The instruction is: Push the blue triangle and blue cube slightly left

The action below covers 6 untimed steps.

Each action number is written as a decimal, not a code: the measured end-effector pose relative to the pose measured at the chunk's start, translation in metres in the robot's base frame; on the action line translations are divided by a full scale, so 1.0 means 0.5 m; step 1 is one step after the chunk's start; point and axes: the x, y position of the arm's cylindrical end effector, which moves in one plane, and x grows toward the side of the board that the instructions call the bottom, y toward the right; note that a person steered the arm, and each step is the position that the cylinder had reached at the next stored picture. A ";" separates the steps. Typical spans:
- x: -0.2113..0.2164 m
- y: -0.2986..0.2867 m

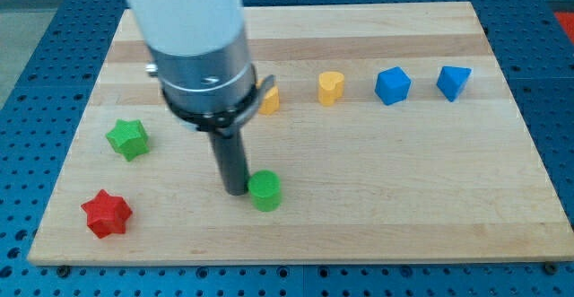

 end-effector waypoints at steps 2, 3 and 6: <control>-0.007 0.056; -0.037 0.083; -0.020 0.101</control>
